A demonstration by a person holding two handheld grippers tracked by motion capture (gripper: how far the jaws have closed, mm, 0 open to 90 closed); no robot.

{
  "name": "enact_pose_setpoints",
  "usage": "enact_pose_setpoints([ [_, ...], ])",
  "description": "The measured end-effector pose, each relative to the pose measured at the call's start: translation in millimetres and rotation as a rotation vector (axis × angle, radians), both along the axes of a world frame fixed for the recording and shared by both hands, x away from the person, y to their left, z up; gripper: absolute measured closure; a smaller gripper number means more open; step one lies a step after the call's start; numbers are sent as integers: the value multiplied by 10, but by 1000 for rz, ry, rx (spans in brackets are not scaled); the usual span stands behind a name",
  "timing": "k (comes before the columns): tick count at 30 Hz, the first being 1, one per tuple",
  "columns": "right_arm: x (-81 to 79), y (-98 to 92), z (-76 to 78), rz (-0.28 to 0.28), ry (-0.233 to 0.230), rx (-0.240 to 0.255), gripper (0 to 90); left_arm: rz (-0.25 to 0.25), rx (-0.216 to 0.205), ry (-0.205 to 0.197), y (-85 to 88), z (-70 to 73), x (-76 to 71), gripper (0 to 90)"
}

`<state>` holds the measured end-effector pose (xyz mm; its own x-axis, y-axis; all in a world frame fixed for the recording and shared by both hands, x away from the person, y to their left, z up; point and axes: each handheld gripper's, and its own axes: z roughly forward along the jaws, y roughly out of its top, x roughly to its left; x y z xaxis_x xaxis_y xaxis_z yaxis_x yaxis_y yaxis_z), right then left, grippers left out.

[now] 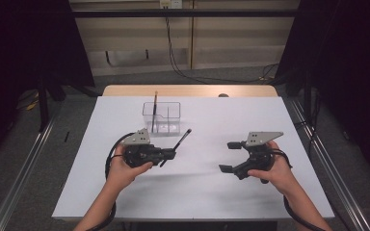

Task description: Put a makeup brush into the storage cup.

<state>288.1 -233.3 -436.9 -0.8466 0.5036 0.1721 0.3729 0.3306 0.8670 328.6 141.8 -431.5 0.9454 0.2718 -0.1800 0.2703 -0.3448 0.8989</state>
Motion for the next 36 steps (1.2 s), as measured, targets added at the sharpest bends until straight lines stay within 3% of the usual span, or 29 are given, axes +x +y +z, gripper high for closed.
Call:
enact_pose_setpoints([
  [25,-88,-229,-77,-69,-23,53,59,103,-105,-19,225,-38,9,842],
  [36,-147,-373,-111,-108,-38,70,58,129,-112,-33,304,-26,15,842],
])
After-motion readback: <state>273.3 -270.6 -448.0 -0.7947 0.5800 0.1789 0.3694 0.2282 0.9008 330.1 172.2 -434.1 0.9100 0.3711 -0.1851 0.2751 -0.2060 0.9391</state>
